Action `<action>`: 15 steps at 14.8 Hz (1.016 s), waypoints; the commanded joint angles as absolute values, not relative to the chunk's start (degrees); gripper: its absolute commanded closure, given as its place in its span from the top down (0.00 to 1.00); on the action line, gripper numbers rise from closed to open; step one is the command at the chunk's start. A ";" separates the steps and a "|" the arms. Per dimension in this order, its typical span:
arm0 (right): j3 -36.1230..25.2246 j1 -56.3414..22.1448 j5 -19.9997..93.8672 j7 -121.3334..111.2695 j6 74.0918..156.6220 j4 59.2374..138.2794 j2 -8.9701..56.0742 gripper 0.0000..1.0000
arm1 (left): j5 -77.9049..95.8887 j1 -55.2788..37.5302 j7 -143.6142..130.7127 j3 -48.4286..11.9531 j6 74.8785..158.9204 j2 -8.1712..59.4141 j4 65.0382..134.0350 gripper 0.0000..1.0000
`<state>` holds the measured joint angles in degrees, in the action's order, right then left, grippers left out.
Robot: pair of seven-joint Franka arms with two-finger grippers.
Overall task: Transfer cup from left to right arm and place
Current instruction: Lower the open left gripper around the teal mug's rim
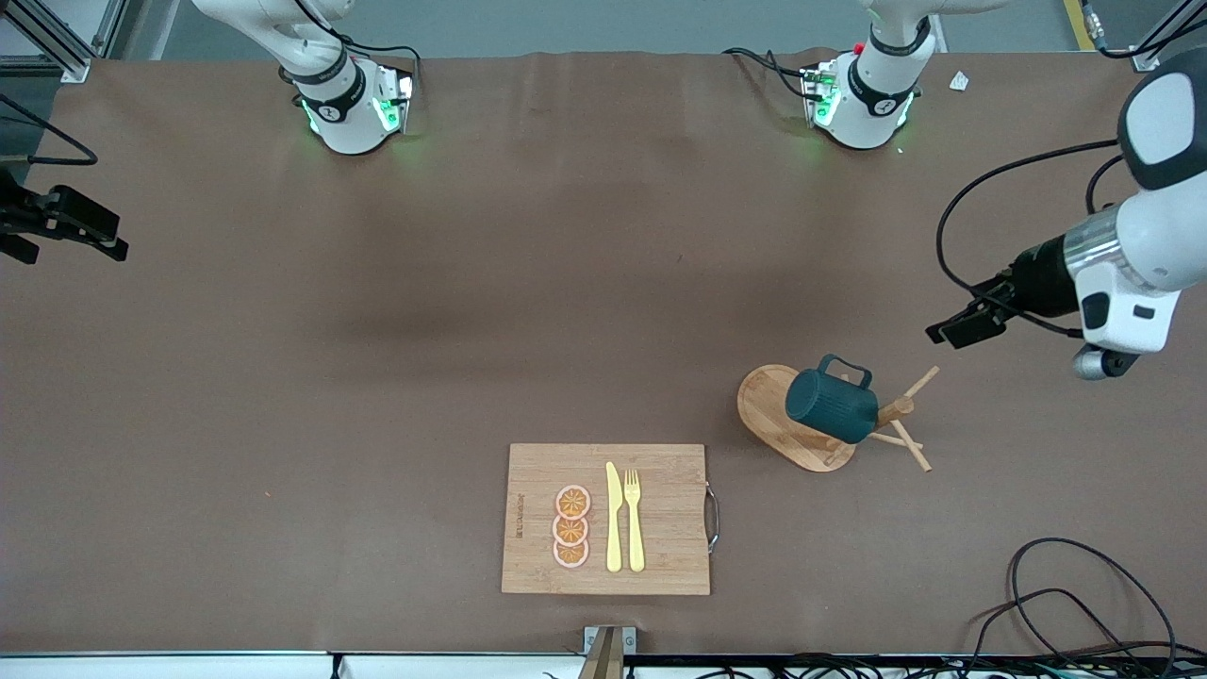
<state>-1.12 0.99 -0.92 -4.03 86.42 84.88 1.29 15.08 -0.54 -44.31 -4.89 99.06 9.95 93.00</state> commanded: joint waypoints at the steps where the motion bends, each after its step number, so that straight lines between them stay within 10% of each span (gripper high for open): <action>1: -0.88 0.97 -1.58 -4.22 86.04 85.52 0.09 1.00 | 15.73 -1.32 -51.14 -5.36 101.59 12.12 92.29 1.00; 15: -0.88 0.97 -1.58 -4.39 85.96 85.52 0.09 1.00 | 18.09 -6.15 -69.96 -6.15 114.43 20.04 92.11 1.00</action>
<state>-1.11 0.98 -0.92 -4.03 86.36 84.86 1.29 16.01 -6.06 -68.32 -6.01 113.80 19.49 92.95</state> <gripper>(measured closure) 0.000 0.000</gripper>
